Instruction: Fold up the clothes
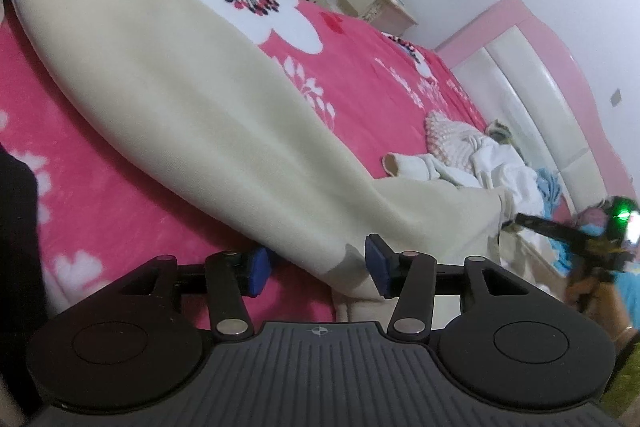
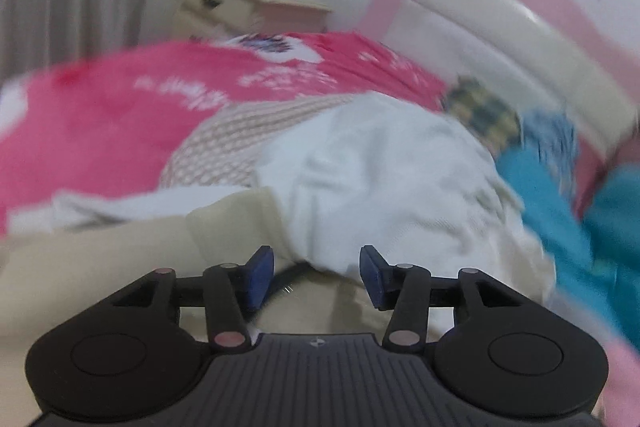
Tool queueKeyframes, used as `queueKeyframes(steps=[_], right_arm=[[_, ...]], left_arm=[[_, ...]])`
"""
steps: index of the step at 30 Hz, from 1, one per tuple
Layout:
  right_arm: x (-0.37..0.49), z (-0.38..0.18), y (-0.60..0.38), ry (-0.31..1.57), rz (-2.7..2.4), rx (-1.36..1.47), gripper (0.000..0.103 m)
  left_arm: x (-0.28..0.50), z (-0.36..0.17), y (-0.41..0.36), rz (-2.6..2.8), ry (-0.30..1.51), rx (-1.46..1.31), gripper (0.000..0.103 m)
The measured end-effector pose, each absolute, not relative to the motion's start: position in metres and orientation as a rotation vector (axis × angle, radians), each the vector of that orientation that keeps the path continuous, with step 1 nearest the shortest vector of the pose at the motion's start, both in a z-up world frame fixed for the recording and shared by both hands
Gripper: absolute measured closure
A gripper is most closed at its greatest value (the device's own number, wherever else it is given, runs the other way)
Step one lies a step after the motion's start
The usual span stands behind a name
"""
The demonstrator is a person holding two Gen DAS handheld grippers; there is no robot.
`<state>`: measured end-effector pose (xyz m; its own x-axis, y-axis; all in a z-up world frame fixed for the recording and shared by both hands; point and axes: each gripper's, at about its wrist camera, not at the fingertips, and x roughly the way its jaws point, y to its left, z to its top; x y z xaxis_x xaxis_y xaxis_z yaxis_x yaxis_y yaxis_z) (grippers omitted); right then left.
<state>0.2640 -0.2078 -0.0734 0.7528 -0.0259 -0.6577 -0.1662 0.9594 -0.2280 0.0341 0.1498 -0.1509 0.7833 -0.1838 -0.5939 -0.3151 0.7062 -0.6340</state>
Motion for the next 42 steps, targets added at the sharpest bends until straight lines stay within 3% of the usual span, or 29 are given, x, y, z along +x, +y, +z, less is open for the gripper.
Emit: queueKeyframes(steps=[11, 24, 35, 39, 42], right_arm=[[0.155, -0.011, -0.319, 0.765, 0.179, 0.401, 0.049], [-0.023, 0.009, -0.313, 0.784, 0.317, 0.375, 0.045], [-0.092, -0.011, -0.263, 0.796, 0.365, 0.372, 0.045], [-0.104, 0.011, -0.243, 0.773, 0.434, 0.414, 0.045], [-0.121, 0.057, -0.211, 0.680, 0.522, 0.295, 0.045]], left_arm=[[-0.002, -0.114, 0.127, -0.003, 0.692, -0.736, 0.053], [-0.066, -0.077, 0.094, -0.124, 0.726, -0.522, 0.047], [-0.106, -0.088, 0.085, -0.135, 0.865, -0.425, 0.047], [-0.117, -0.095, 0.084, -0.131, 0.890, -0.412, 0.047], [-0.120, -0.098, 0.084, -0.139, 0.886, -0.398, 0.047]])
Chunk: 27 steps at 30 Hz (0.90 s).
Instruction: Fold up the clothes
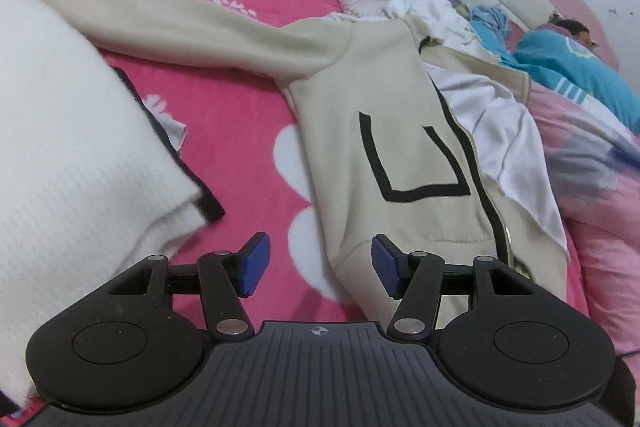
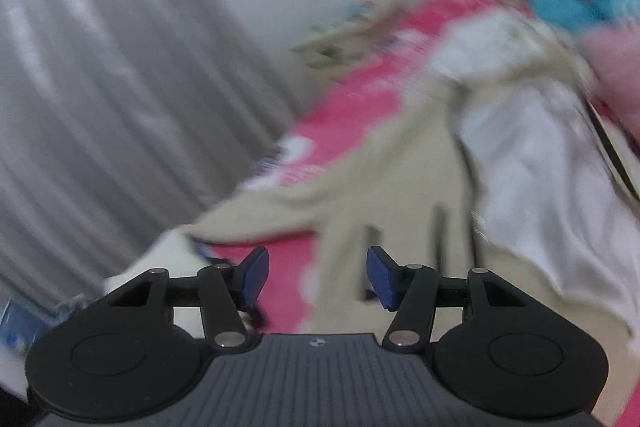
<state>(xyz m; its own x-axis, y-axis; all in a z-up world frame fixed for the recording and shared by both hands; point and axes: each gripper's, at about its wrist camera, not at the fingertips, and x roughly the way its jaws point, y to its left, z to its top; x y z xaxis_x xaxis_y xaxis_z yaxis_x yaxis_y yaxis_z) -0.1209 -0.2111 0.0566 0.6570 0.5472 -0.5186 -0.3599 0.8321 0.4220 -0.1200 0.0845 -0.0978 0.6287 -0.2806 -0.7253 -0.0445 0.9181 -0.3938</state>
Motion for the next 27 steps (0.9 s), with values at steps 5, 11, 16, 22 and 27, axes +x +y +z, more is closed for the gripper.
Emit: queueKeyframes(steps=[5, 11, 16, 22, 27], right_arm=[[-0.144, 0.109, -0.153, 0.554, 0.472, -0.034, 0.038], [-0.145, 0.121, -0.129, 0.549, 0.445, -0.103, 0.038], [-0.151, 0.124, -0.125, 0.553, 0.441, -0.117, 0.038], [-0.150, 0.120, -0.131, 0.572, 0.431, -0.106, 0.037], [-0.147, 0.109, -0.143, 0.616, 0.428, -0.075, 0.036]], left_arm=[[-0.113, -0.104, 0.086, -0.139, 0.910, -0.403, 0.047], [-0.109, -0.102, 0.084, -0.156, 0.896, -0.404, 0.047], [-0.108, -0.101, 0.080, -0.168, 0.898, -0.390, 0.047], [-0.109, -0.103, 0.079, -0.165, 0.909, -0.390, 0.047], [-0.110, -0.104, 0.077, -0.168, 0.916, -0.382, 0.047]])
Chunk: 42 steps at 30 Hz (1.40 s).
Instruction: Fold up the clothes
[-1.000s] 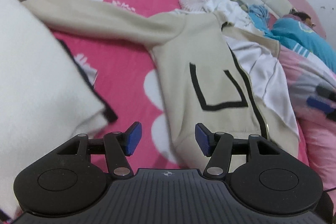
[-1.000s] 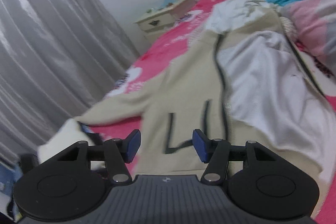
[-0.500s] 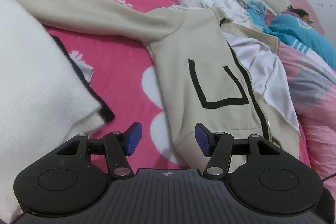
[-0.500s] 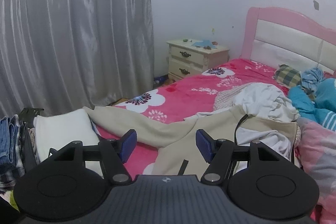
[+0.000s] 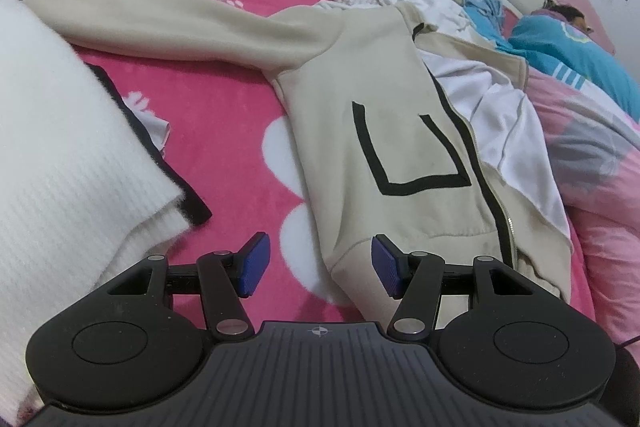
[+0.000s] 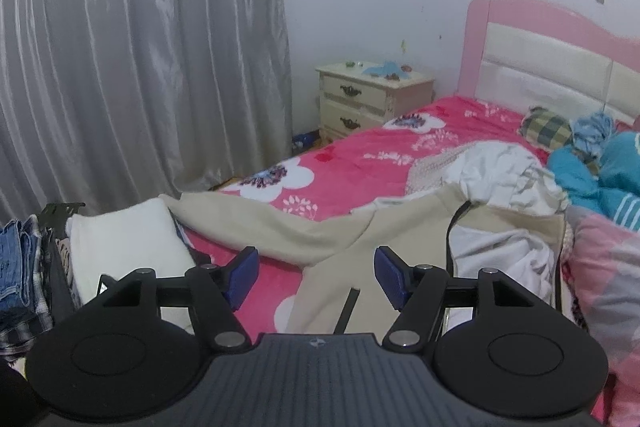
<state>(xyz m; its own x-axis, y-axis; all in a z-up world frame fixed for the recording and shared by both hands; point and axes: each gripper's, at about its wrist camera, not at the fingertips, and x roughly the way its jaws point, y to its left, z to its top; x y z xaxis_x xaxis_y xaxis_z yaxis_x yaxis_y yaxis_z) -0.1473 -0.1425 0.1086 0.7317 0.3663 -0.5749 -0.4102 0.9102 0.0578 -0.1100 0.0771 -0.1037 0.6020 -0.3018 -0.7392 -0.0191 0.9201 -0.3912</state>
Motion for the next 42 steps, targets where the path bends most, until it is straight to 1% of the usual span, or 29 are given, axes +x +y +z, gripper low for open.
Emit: queueKeyframes(steps=[8, 10, 12, 13, 14, 15, 18, 20, 22, 23, 25, 26, 28, 30, 33, 37, 39, 41, 42], right_arm=[[-0.144, 0.088, -0.166, 0.693, 0.426, -0.010, 0.036], [-0.128, 0.061, -0.186, 0.774, 0.404, 0.062, 0.037], [-0.109, 0.027, -0.208, 0.877, 0.369, 0.132, 0.041], [-0.098, 0.008, -0.218, 0.934, 0.345, 0.158, 0.043], [-0.090, -0.009, -0.223, 0.974, 0.324, 0.167, 0.049], [-0.083, -0.025, -0.227, 1.007, 0.305, 0.169, 0.053], [-0.061, -0.072, -0.239, 1.106, 0.247, 0.175, 0.058], [-0.048, -0.099, -0.244, 1.157, 0.205, 0.169, 0.060], [-0.045, -0.113, -0.242, 1.175, 0.195, 0.138, 0.066], [-0.043, -0.117, -0.241, 1.182, 0.201, 0.121, 0.076], [-0.043, -0.118, -0.240, 1.172, 0.212, 0.084, 0.093], [-0.046, -0.112, -0.239, 1.146, 0.215, 0.063, 0.095], [-0.054, -0.100, -0.237, 1.095, 0.223, 0.023, 0.095], [-0.058, -0.100, -0.237, 1.076, 0.201, -0.021, 0.096], [-0.058, -0.115, -0.231, 1.065, 0.179, -0.083, 0.095], [-0.066, -0.123, -0.214, 1.005, 0.176, -0.235, 0.094], [-0.073, -0.120, -0.208, 0.970, 0.165, -0.310, 0.083], [-0.088, -0.103, -0.203, 0.883, 0.143, -0.374, 0.078], [-0.094, -0.094, -0.200, 0.825, 0.147, -0.396, 0.078]], left_arm=[[-0.109, -0.111, 0.073, -0.201, 0.942, -0.380, 0.047], [-0.109, -0.115, 0.070, -0.221, 0.955, -0.375, 0.047], [-0.110, -0.120, 0.068, -0.237, 0.964, -0.373, 0.047], [-0.110, -0.122, 0.067, -0.241, 0.969, -0.374, 0.047], [-0.111, -0.125, 0.067, -0.244, 0.974, -0.376, 0.048], [-0.112, -0.127, 0.067, -0.248, 0.979, -0.377, 0.048], [-0.113, -0.134, 0.064, -0.277, 0.993, -0.362, 0.051], [-0.114, -0.137, 0.060, -0.299, 0.999, -0.334, 0.052], [-0.115, -0.140, 0.056, -0.327, 1.004, -0.310, 0.054], [-0.116, -0.141, 0.055, -0.345, 1.006, -0.300, 0.054], [-0.116, -0.142, 0.053, -0.362, 1.015, -0.286, 0.055], [-0.117, -0.141, 0.053, -0.369, 1.013, -0.283, 0.055], [-0.119, -0.141, 0.054, -0.383, 1.009, -0.279, 0.055], [-0.120, -0.142, 0.054, -0.393, 1.011, -0.277, 0.055], [-0.118, -0.146, 0.053, -0.403, 1.031, -0.283, 0.055], [-0.119, -0.149, 0.053, -0.415, 1.037, -0.303, 0.055], [-0.120, -0.151, 0.055, -0.413, 1.039, -0.323, 0.055], [-0.119, -0.150, 0.058, -0.424, 1.033, -0.355, 0.055], [-0.119, -0.149, 0.060, -0.433, 1.028, -0.379, 0.055]])
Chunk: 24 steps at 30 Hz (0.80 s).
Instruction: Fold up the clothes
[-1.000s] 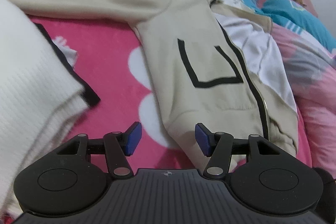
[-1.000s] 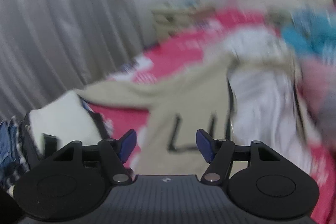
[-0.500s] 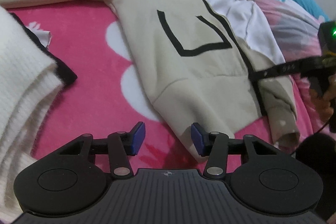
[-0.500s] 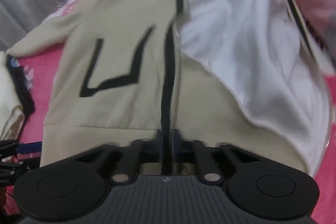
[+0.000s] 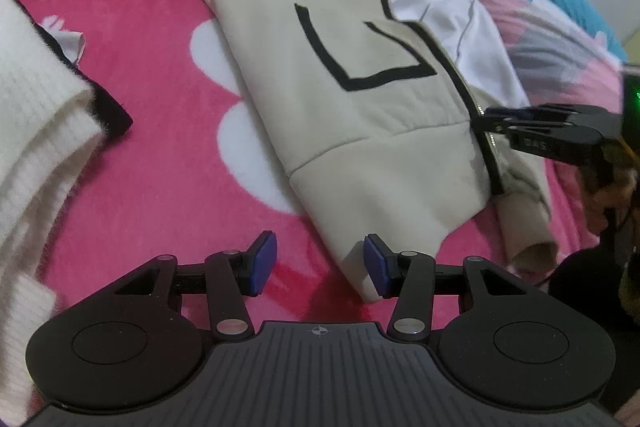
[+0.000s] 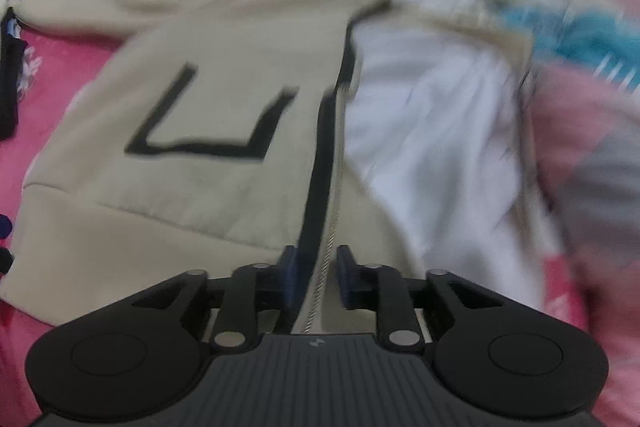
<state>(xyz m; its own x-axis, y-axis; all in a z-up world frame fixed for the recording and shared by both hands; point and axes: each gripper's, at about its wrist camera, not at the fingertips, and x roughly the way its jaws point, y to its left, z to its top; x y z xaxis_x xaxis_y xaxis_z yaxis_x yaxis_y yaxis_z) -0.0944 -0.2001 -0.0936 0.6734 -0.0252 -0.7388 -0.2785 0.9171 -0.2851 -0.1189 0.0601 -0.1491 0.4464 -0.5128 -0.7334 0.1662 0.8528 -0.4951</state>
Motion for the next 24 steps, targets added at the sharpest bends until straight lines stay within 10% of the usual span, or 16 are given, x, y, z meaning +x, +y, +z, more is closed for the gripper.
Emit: queueKeyframes(steps=[15, 24], right_arm=[[-0.179, -0.133, -0.086, 0.650, 0.863, -0.687, 0.042], [-0.193, -0.160, -0.076, 0.588, 0.829, -0.772, 0.049]], left_arm=[[-0.092, -0.157, 0.074, -0.434, 1.127, -0.665, 0.064], [-0.087, -0.168, 0.087, -0.473, 1.130, -0.808, 0.063]])
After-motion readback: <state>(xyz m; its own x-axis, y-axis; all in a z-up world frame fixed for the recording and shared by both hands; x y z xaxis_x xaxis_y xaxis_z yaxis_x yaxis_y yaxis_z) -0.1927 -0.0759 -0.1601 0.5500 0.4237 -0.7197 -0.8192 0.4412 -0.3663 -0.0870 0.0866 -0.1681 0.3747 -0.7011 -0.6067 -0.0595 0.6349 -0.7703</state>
